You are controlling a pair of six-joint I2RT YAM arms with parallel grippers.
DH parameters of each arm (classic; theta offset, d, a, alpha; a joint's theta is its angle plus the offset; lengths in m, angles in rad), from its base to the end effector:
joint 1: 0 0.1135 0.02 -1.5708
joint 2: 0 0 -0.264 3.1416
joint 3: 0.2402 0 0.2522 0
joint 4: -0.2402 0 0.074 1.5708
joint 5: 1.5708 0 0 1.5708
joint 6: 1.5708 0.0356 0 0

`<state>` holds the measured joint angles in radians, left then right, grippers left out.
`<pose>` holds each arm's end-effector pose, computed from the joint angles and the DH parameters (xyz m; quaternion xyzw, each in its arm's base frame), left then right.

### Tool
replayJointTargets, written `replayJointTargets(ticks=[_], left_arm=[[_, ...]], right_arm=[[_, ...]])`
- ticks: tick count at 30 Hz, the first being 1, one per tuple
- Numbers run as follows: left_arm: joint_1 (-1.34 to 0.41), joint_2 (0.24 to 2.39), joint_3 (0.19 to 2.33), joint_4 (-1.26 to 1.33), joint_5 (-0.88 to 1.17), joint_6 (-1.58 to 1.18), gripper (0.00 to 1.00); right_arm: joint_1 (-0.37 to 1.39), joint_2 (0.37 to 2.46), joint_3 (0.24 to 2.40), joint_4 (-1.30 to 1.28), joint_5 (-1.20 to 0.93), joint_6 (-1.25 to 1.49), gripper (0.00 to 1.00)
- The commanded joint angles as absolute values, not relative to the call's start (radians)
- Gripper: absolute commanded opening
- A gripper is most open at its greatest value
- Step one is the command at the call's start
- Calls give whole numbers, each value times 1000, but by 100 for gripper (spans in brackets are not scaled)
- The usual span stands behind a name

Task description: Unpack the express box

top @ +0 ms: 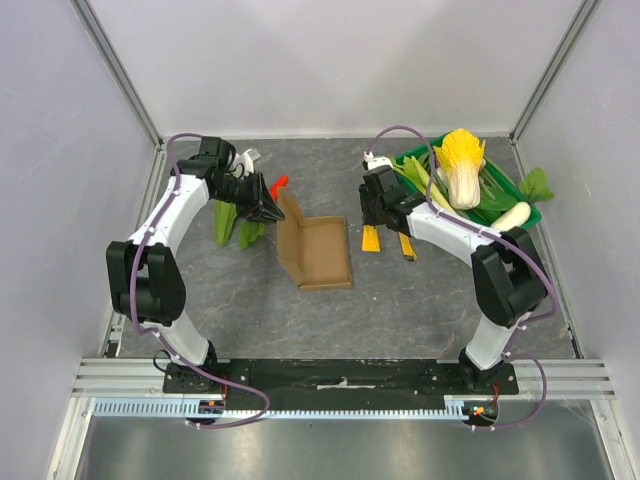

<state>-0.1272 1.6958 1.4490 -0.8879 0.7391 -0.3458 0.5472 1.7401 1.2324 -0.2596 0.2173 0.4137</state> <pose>0.3416 -0.0679 0.2829 -0.0216 0.9135 -0.3901 0.1135 0.3336 0.1943 0.2316 -0.0187 0.9157 0.0912 0.3908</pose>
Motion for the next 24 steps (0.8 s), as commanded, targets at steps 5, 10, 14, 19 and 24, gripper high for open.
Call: replayJointTargets(ticks=[5, 10, 14, 19, 24], left_arm=[[-124, 1671, 1470, -856, 764, -308, 47], [-124, 1651, 1457, -831, 775, -310, 54], [-124, 1632, 1460, -830, 779, -310, 58], [-124, 1597, 1462, -825, 799, -311, 62], [-124, 1557, 1471, -798, 799, -324, 68]], right_arm=[[552, 1850, 1241, -288, 272, 454, 36], [554, 1875, 1244, -322, 293, 479, 41], [552, 1887, 1241, -334, 301, 477, 50], [552, 1885, 1252, -347, 287, 480, 60], [552, 1796, 1269, -347, 325, 480, 81]])
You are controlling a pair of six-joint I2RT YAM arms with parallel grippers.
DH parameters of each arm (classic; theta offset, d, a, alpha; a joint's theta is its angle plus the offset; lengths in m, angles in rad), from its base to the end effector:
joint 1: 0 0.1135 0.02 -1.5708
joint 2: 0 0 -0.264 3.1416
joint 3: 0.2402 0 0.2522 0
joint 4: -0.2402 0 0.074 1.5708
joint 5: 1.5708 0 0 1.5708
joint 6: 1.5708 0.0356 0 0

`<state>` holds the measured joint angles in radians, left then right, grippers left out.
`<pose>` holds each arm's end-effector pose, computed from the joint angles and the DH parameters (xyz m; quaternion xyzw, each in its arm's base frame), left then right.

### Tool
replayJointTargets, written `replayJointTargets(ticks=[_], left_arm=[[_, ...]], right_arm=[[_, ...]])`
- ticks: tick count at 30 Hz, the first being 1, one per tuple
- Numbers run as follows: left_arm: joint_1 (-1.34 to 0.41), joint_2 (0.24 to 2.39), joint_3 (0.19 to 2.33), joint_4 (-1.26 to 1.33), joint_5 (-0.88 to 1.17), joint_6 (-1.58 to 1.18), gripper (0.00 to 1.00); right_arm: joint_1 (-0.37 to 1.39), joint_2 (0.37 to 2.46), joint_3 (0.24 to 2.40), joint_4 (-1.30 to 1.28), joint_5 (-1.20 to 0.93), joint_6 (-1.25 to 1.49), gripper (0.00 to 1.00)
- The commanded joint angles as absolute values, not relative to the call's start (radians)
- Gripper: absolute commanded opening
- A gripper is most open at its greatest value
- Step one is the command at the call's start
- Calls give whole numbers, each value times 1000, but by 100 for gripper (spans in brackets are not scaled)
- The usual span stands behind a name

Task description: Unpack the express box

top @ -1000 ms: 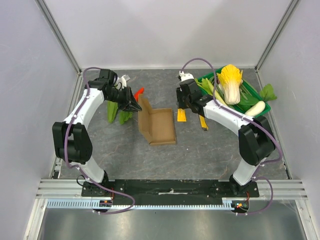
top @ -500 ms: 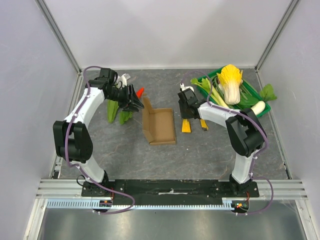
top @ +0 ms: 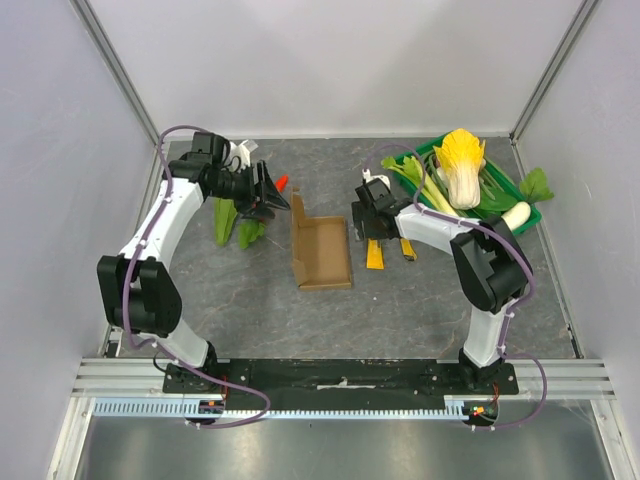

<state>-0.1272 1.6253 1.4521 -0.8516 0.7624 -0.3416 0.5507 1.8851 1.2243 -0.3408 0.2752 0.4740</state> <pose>0.3320 -0.0672 0.3087 0.0041 0.8994 -0.4066 0.1602 0.3376 0.1959 0.1704 0.0020 0.9515 0.0216 0.3069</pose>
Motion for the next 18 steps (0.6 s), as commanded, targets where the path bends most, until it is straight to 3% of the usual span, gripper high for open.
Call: replayJointTargets(ticks=[1, 3, 5, 6, 9, 18], left_arm=[[-124, 1551, 1473, -782, 801, -330, 69], [-123, 1522, 1476, -778, 795, -348, 73], [-124, 1482, 1476, -770, 789, -351, 76], [-124, 1468, 1474, -769, 775, -353, 85], [-124, 1399, 1460, -769, 720, -362, 93], [-124, 1066, 1414, -787, 349, -509, 90]], right_arm=[[552, 1763, 1273, -348, 322, 471, 89], [552, 1738, 1301, -359, 311, 454, 97], [552, 1709, 1330, -396, 289, 451, 98], [552, 1700, 1360, -412, 285, 453, 98], [552, 1649, 1390, -474, 282, 460, 98], [552, 1258, 1371, -564, 383, 431, 98]])
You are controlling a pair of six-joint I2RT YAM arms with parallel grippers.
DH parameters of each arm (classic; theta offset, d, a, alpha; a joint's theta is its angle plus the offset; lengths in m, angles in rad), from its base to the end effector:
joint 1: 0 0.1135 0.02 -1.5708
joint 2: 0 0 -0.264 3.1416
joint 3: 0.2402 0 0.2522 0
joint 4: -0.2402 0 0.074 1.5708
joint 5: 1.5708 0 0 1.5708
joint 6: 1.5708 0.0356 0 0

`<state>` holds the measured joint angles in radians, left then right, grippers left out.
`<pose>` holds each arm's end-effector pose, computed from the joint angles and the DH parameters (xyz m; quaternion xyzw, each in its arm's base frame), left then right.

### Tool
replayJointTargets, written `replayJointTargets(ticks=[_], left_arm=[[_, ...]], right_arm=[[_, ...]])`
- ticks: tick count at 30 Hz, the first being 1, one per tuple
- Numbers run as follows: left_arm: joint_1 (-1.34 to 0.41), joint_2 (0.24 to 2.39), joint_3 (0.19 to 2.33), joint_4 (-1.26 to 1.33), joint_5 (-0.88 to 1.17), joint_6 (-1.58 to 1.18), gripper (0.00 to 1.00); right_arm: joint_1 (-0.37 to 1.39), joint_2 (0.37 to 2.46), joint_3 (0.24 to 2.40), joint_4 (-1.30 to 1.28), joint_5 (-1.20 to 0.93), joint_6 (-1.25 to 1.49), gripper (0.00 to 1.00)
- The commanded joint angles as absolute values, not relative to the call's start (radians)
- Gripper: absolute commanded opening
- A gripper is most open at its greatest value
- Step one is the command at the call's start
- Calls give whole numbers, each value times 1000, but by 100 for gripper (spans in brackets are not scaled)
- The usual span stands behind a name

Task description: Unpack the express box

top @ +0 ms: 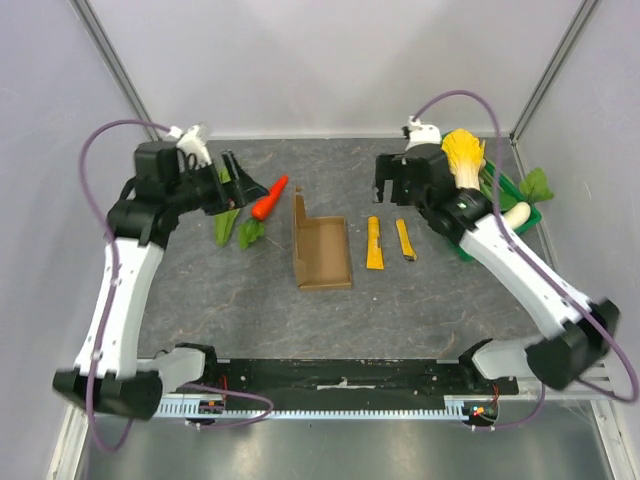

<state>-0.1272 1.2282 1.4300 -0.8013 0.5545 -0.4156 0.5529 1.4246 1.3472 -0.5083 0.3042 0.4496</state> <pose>0.2410 -0.0497 0.4112 0.0042 0.8601 -0.3536 0.3676 0.2782 0.1592 0.3559 0.0266 0.8735 0.1075 0.4741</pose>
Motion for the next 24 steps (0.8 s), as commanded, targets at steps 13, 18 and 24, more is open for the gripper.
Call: replayJointTargets(ticks=[13, 18, 24], left_arm=[[-124, 776, 1474, -1029, 223, -445, 91], [-124, 758, 1506, -1121, 183, -388, 92], [-124, 739, 1502, -1144, 173, -379, 94]], right_arm=[[554, 754, 1364, -739, 446, 402, 98], [552, 663, 1377, -753, 506, 377, 98], [552, 655, 1423, -772, 503, 371, 98]])
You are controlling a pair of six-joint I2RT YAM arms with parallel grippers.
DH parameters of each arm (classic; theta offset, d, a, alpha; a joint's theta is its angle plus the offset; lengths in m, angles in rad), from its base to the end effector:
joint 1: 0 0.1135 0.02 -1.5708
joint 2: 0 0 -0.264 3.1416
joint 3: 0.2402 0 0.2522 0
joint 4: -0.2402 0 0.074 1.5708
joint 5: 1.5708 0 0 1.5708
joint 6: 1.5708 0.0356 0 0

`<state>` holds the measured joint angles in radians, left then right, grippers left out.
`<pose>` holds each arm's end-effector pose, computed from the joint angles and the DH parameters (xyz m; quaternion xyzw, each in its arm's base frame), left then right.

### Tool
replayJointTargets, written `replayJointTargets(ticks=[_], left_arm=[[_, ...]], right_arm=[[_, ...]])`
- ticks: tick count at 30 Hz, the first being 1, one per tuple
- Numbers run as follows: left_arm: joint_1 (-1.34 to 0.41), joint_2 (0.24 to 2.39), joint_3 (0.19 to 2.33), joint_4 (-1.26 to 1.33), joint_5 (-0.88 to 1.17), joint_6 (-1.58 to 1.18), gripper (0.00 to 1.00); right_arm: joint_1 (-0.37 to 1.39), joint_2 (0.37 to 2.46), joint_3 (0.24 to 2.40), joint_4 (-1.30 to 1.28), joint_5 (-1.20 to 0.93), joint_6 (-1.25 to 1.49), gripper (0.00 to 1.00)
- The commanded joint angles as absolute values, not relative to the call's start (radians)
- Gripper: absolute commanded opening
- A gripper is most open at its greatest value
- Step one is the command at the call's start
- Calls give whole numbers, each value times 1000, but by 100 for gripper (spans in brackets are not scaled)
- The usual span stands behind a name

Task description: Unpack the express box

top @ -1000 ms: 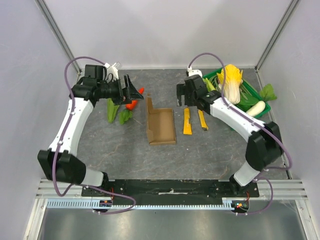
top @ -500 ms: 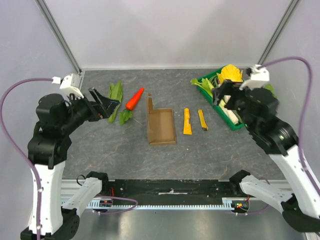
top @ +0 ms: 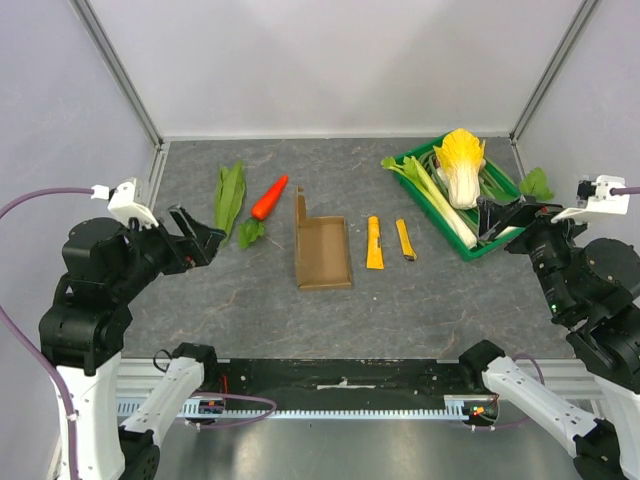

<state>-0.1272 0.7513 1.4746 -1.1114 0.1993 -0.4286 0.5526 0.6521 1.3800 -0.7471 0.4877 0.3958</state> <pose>0.0703 -0.0161 0.4596 -0.0692 0.8250 -0.2316 0.5108 0.0586 0.0165 0.4795 0.1143 0.7039 0.1570 0.6833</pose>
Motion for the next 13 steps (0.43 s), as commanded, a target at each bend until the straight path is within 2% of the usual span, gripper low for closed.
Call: replayJointTargets(ticks=[1, 13], left_arm=[[-124, 741, 1511, -1147, 173, -376, 94], [-124, 767, 1552, -1172, 147, -357, 95]], right_arm=[[552, 658, 1428, -770, 503, 365, 98], [552, 698, 1453, -769, 489, 374, 98]])
